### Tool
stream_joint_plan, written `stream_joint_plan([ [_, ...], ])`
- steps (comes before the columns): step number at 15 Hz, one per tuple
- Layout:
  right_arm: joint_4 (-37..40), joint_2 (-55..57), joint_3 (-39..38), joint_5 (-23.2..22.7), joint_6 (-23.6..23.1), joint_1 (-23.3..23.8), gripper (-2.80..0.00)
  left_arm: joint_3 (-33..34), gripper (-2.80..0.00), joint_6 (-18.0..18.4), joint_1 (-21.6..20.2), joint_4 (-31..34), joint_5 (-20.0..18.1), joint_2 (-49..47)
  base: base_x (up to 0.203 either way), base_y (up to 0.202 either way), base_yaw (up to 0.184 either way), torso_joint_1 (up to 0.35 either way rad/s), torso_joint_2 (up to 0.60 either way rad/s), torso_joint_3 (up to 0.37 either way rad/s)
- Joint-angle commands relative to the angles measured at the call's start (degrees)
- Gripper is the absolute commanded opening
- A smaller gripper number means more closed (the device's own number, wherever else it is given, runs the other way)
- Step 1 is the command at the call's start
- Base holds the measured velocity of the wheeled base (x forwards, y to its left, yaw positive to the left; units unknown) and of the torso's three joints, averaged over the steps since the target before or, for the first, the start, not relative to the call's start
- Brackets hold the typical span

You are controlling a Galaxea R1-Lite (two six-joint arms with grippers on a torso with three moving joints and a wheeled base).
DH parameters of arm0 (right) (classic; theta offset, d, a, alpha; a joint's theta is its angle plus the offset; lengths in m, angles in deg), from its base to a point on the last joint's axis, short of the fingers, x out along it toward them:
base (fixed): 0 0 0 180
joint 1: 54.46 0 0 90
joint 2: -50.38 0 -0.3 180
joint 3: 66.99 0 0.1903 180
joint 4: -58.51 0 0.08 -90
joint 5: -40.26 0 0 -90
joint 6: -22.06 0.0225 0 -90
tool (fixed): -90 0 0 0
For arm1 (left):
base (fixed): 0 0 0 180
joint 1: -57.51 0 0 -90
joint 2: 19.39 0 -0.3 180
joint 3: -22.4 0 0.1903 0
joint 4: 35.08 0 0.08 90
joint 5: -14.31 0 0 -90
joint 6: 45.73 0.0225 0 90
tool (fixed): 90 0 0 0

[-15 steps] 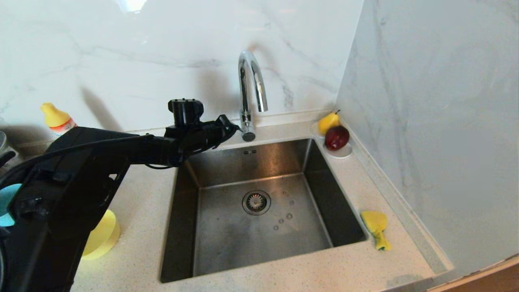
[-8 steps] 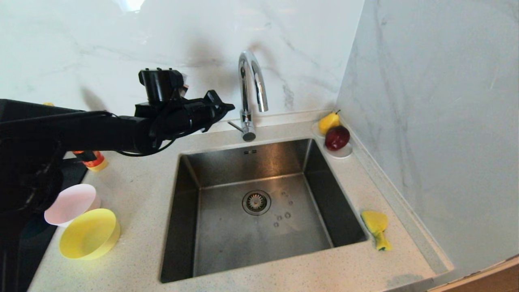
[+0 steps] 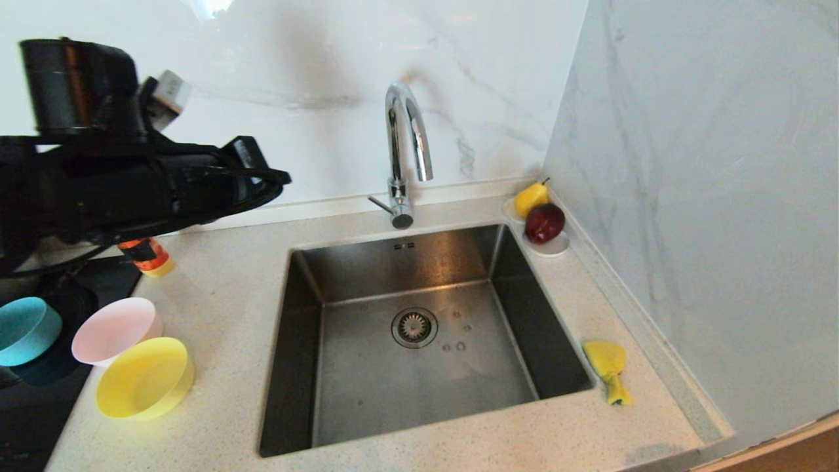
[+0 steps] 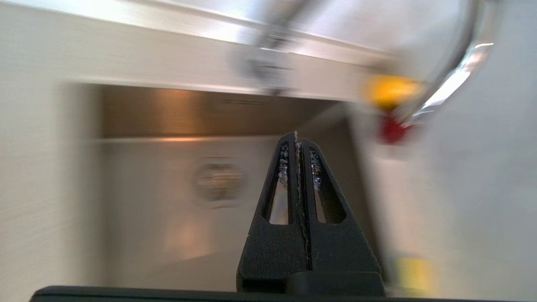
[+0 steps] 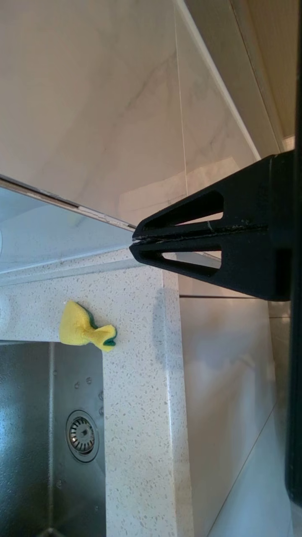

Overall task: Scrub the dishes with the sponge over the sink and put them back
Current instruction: Place the bowl on the bowl

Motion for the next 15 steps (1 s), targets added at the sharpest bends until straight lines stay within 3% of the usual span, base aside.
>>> stream_joint_plan([
  [1, 0.02, 0.09, 0.00, -0.02, -0.03, 0.00, -2.80, 2.95, -2.80, 4.79, -0.42, 10.72, 15.09, 14.86, 0.000, 0.000, 0.000, 0.000, 0.00, 0.000],
  [3, 0.02, 0.09, 0.00, -0.02, -0.03, 0.00, -2.80, 5.87, -2.80, 8.22, -0.77, 18.82, 24.94, 22.99, 0.000, 0.000, 0.000, 0.000, 0.00, 0.000],
  [5, 0.02, 0.09, 0.00, -0.02, -0.03, 0.00, -2.80, 12.36, -2.80, 12.03, -3.61, 23.59, 31.26, 28.68, 0.000, 0.000, 0.000, 0.000, 0.00, 0.000],
  [8, 0.02, 0.09, 0.00, -0.02, -0.03, 0.00, -2.80, 13.67, -2.80, 13.22, -15.65, 25.37, 32.15, 24.96, 0.000, 0.000, 0.000, 0.000, 0.00, 0.000],
  [10, 0.02, 0.09, 0.00, -0.02, -0.03, 0.00, -2.80, 14.05, -2.80, 13.18, -23.65, 25.60, 27.41, 18.73, 0.000, 0.000, 0.000, 0.000, 0.00, 0.000],
  [15, 0.02, 0.09, 0.00, -0.02, -0.03, 0.00, -2.80, 12.01, -2.80, 11.61, -39.92, 28.38, 6.13, 7.93, 0.000, 0.000, 0.000, 0.000, 0.00, 0.000],
])
